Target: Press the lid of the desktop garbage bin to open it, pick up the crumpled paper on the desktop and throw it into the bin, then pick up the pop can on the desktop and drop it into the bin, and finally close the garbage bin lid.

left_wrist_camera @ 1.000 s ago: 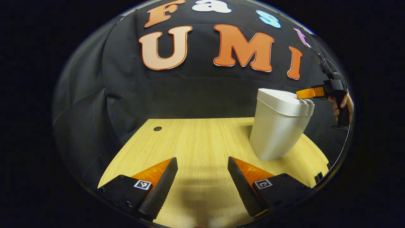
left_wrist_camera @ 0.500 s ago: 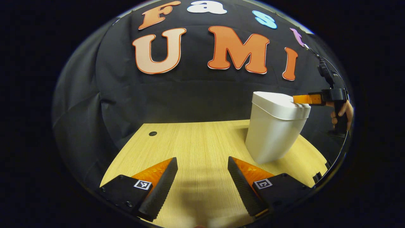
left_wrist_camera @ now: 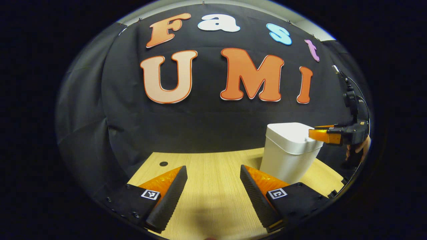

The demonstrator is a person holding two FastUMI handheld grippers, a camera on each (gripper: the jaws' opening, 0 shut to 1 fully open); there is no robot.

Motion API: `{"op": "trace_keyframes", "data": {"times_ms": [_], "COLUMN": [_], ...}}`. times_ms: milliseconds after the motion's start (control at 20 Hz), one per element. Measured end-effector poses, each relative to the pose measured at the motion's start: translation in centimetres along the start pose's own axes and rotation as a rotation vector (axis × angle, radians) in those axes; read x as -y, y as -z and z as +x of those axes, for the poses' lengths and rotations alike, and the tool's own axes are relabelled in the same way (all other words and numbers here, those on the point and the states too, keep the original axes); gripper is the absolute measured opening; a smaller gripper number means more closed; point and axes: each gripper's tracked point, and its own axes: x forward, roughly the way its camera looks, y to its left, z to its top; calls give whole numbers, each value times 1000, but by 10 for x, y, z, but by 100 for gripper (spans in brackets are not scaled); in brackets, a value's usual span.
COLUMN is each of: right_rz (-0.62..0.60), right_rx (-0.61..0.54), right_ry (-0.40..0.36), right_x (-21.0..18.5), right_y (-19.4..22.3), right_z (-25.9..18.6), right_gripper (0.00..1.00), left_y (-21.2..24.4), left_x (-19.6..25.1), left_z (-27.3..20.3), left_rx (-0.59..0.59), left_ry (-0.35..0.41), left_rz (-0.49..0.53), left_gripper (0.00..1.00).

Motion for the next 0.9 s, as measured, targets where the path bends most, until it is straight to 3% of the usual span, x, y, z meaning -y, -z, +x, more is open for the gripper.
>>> {"op": "trace_keyframes", "data": {"times_ms": [200, 250, 550, 900], "right_rz": [-66, -85, -92, -44], "right_rx": [27, 36, 77, 77], "right_ry": [-58, -59, -105, -131], "right_x": [-26, -30, -58, -82], "right_y": [2, 2, -2, 7], "right_z": [-7, -10, -23, -34], "right_gripper": [65, 77, 88, 91], "left_y": [-34, -40, -70, -65], "left_x": [-4, -6, -19, -31], "left_z": [-3, -3, -12, -18], "left_rx": [90, 109, 220, 242], "left_ry": [-16, -24, -81, -112], "left_rz": [26, 34, 31, 9], "left_gripper": [100, 100, 100, 100]}}
